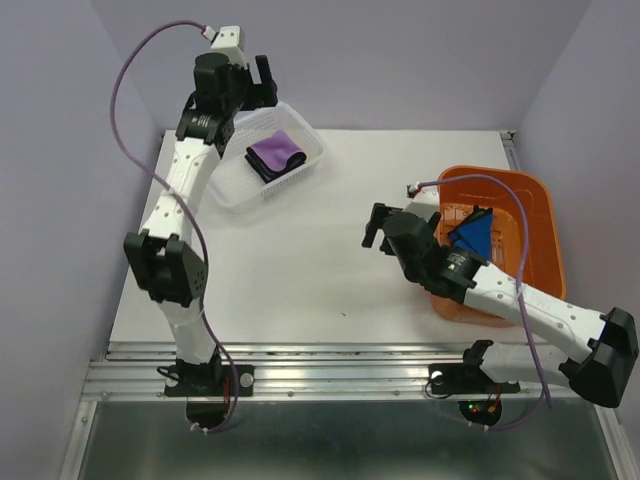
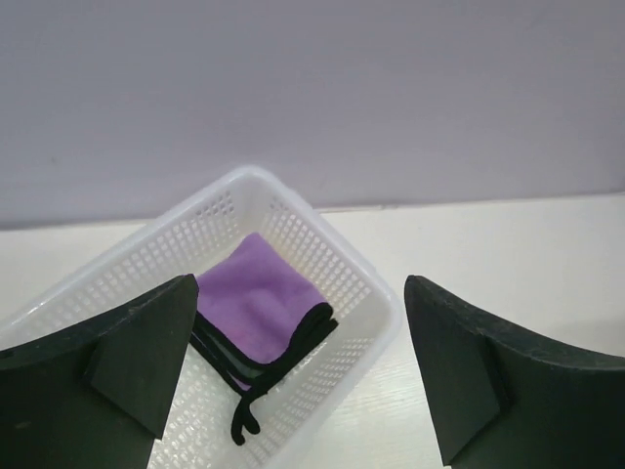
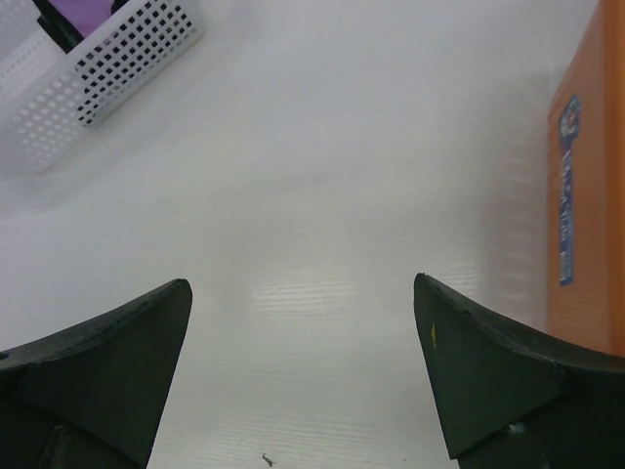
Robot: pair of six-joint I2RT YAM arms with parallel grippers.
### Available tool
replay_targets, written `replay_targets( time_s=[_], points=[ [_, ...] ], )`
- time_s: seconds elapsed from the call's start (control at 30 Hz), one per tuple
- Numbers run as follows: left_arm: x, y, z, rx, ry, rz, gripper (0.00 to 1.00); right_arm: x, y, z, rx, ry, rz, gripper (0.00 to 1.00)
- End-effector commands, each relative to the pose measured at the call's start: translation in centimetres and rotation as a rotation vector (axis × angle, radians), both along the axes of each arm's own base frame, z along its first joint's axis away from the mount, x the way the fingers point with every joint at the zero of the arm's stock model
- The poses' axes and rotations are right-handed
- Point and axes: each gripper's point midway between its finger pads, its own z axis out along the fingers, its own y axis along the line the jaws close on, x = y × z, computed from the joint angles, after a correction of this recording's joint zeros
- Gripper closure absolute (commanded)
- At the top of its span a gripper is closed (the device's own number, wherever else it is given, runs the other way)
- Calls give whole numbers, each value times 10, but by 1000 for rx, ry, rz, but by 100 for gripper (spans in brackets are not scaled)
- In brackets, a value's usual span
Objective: Fold and stack the towels
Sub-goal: Neatly place the folded towel into the bin, then grab crumpled towel
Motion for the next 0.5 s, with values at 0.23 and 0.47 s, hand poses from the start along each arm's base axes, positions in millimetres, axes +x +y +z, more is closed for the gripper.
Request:
replay_targets(
  time_s=[0.23, 0.47],
  points=[
    [-178, -26, -7, -295, -139, -81, 1, 46, -170, 93, -98, -24, -410, 0],
    [-258, -29, -61, -390, -89, -134, 1, 37, -245, 32, -84, 209, -571, 0]
  ],
)
